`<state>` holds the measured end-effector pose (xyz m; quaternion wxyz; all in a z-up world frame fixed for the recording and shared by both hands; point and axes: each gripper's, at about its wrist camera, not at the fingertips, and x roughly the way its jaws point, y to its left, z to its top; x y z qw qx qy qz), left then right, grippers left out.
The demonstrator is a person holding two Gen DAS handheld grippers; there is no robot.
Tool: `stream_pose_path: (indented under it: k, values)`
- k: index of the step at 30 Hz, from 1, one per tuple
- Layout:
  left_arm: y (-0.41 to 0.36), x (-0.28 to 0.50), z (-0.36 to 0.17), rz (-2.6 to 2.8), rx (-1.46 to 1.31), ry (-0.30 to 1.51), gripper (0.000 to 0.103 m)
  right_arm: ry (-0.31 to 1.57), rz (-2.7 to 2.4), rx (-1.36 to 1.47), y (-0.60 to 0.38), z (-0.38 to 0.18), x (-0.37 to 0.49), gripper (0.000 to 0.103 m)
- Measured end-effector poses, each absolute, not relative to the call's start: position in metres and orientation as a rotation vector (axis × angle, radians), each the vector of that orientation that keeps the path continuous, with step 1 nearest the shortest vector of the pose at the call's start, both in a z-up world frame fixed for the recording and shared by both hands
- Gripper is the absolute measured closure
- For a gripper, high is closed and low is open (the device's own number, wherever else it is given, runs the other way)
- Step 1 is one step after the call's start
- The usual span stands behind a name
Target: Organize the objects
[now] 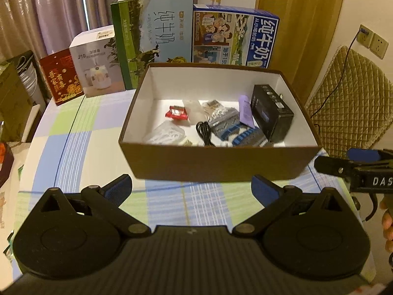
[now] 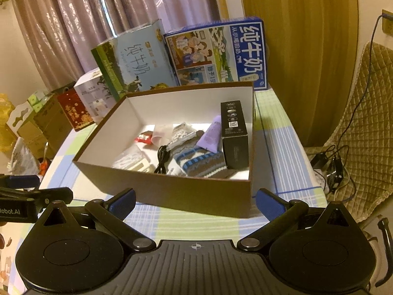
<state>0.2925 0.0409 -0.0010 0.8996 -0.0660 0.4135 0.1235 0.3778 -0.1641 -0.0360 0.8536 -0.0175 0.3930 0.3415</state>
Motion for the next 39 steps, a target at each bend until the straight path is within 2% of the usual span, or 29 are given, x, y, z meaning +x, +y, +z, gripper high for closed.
stream_pose_path:
  k: [16, 39]
  values:
    - [-0.008, 0.222, 0.005, 0.291, -0.151, 0.828, 0.001, 0.830, 0.805, -0.067, -0.201, -0.030, 0.326, 0.002]
    - [0.008, 0.120, 0.009, 0.208, -0.185, 0.838, 0.001, 0.852, 0.718, -0.049, -0.209, -0.018, 0.215, 0.002]
